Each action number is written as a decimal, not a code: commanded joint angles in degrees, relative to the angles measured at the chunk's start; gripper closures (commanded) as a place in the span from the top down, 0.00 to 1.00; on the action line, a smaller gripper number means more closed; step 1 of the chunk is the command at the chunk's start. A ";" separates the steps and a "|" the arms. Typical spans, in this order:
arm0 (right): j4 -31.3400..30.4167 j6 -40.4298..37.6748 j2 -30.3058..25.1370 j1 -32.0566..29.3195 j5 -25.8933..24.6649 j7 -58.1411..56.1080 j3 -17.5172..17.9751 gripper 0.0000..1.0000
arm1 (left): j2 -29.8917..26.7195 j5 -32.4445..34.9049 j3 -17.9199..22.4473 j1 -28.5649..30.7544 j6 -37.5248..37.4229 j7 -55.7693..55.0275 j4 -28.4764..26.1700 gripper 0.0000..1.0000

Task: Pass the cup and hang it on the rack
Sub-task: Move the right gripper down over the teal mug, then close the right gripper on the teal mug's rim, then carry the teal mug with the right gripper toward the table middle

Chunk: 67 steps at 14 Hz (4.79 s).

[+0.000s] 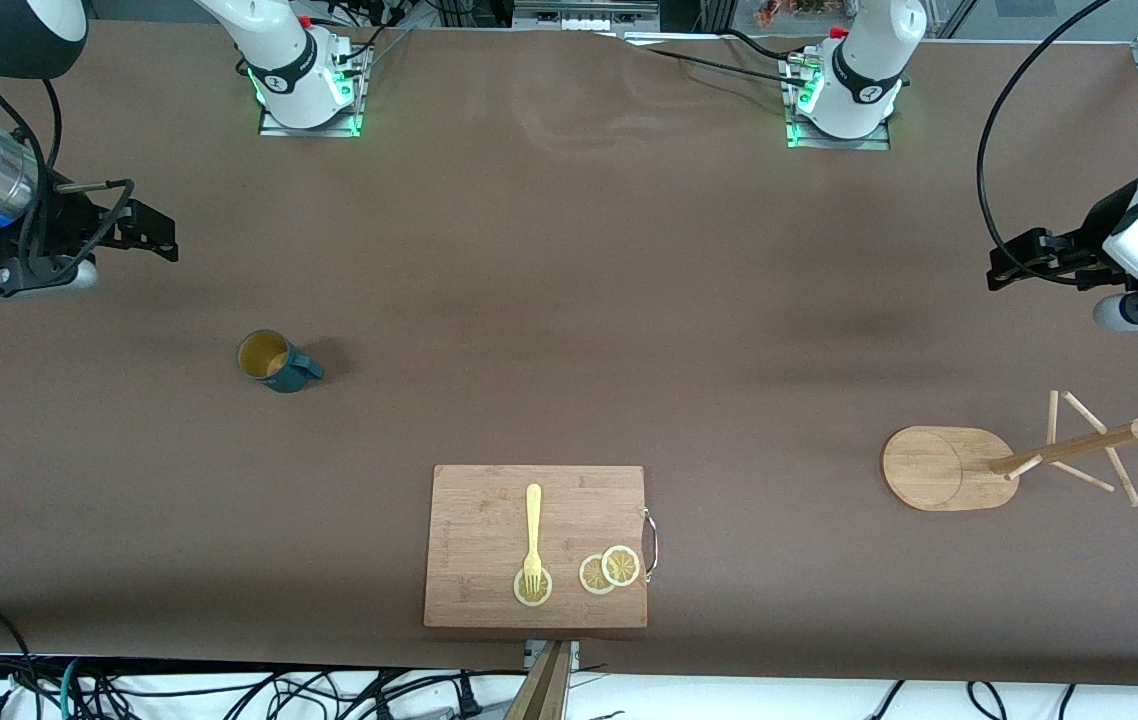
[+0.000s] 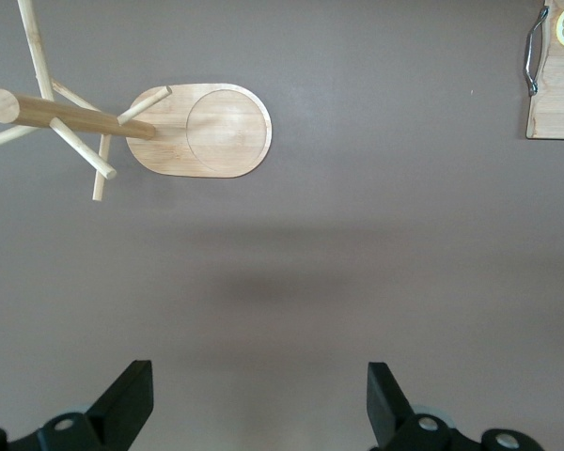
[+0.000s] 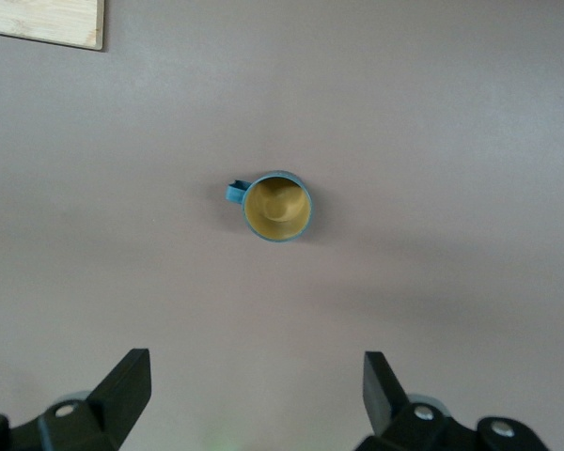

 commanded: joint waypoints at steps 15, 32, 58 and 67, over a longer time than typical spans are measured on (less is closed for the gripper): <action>-14.84 19.19 4.51 -1.01 -0.52 -3.16 -1.73 1.00 | 0.96 -1.00 0.05 0.29 -1.39 1.31 2.19 1.00; -22.93 39.42 16.38 -1.45 0.01 -2.98 -3.05 0.92 | 1.14 -1.00 0.14 0.29 -1.39 1.31 2.19 1.00; -3.27 22.46 17.78 11.61 0.27 25.74 15.06 0.00 | 1.14 -1.88 0.14 0.64 -1.39 1.14 2.19 1.00; 23.28 22.37 42.65 36.93 -3.41 51.58 13.13 0.00 | 2.37 -2.31 0.05 0.81 -1.39 1.49 2.01 1.00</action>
